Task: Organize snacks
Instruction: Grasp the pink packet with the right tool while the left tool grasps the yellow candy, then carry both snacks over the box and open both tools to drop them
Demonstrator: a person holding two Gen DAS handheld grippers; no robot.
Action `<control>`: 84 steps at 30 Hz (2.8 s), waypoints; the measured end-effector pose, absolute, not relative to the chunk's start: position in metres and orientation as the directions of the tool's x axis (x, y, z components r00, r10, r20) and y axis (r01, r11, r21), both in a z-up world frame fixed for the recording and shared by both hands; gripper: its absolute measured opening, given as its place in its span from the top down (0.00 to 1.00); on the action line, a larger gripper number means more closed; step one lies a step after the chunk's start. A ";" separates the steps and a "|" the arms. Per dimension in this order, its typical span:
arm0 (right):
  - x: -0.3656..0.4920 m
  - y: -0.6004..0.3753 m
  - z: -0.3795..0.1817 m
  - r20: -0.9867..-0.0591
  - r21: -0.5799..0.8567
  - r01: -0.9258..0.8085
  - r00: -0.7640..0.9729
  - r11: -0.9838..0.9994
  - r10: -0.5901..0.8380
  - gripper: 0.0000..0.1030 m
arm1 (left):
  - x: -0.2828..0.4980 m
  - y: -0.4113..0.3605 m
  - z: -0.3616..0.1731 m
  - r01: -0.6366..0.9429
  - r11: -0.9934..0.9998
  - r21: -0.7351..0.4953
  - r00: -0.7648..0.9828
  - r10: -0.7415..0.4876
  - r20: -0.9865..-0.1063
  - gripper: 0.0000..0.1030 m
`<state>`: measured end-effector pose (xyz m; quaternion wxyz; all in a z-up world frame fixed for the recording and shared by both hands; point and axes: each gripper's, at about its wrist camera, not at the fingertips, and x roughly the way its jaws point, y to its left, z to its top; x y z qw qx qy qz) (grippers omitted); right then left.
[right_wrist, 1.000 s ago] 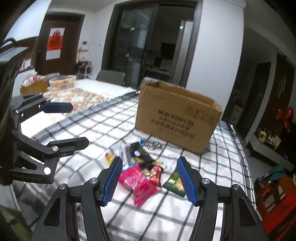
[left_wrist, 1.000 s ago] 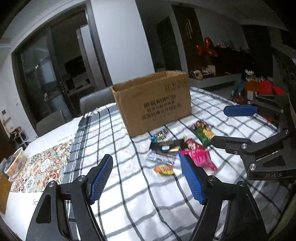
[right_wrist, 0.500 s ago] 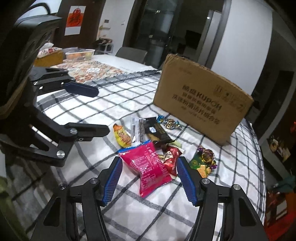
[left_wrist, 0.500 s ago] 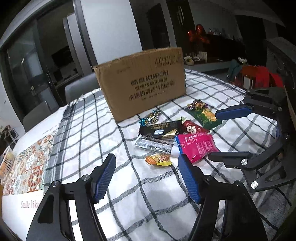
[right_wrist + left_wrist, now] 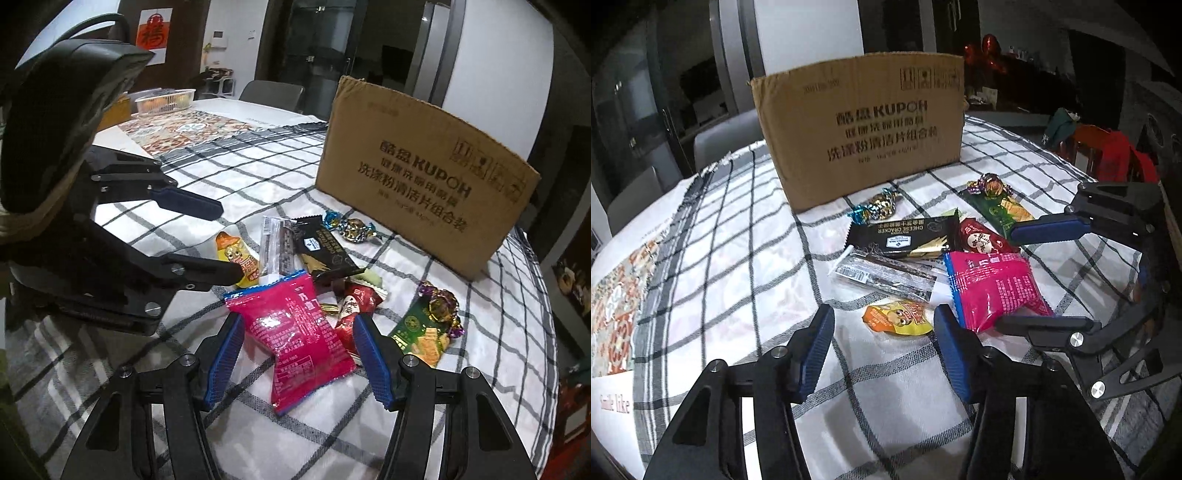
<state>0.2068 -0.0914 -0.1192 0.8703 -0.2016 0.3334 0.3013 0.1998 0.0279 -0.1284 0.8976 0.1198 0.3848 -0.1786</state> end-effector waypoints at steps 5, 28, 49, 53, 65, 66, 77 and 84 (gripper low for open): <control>0.213 -0.091 -0.123 -0.714 -0.117 -0.672 0.569 0.731 0.409 0.41 | 0.208 0.027 -0.133 0.414 0.910 0.032 0.616 -0.253 -0.746 0.52; 0.202 -0.095 -0.104 -0.678 -0.061 -0.608 0.607 0.792 0.414 0.61 | 0.197 0.031 -0.121 0.376 0.925 -0.054 0.611 -0.292 -0.736 0.81; 0.191 -0.114 -0.036 -0.525 -0.009 -0.479 0.749 0.878 0.403 0.62 | 0.173 0.036 -0.046 0.323 0.946 -0.039 0.739 -0.277 -0.615 0.81; 0.197 -0.117 -0.018 -0.487 -0.017 -0.453 0.782 0.891 0.389 0.62 | 0.182 0.037 -0.026 0.308 0.951 -0.039 0.771 -0.273 -0.575 0.81; 0.237 -0.133 0.034 -0.418 -0.012 -0.391 0.838 0.920 0.351 0.62 | 0.226 0.032 0.035 0.316 0.947 -0.051 0.820 -0.300 -0.488 0.81; 0.243 -0.134 0.039 -0.414 -0.009 -0.387 0.841 0.922 0.349 0.62 | 0.233 0.031 0.041 0.319 0.946 -0.051 0.822 -0.304 -0.482 0.81; 0.308 -0.148 0.074 -0.422 0.033 -0.357 0.842 0.934 0.337 0.62 | 0.292 0.020 0.078 0.324 0.945 -0.029 0.831 -0.299 -0.468 0.82; 0.353 -0.155 0.073 -0.458 0.068 -0.336 0.826 0.939 0.329 0.62 | 0.337 0.016 0.072 0.334 0.940 -0.069 0.793 -0.320 -0.518 0.82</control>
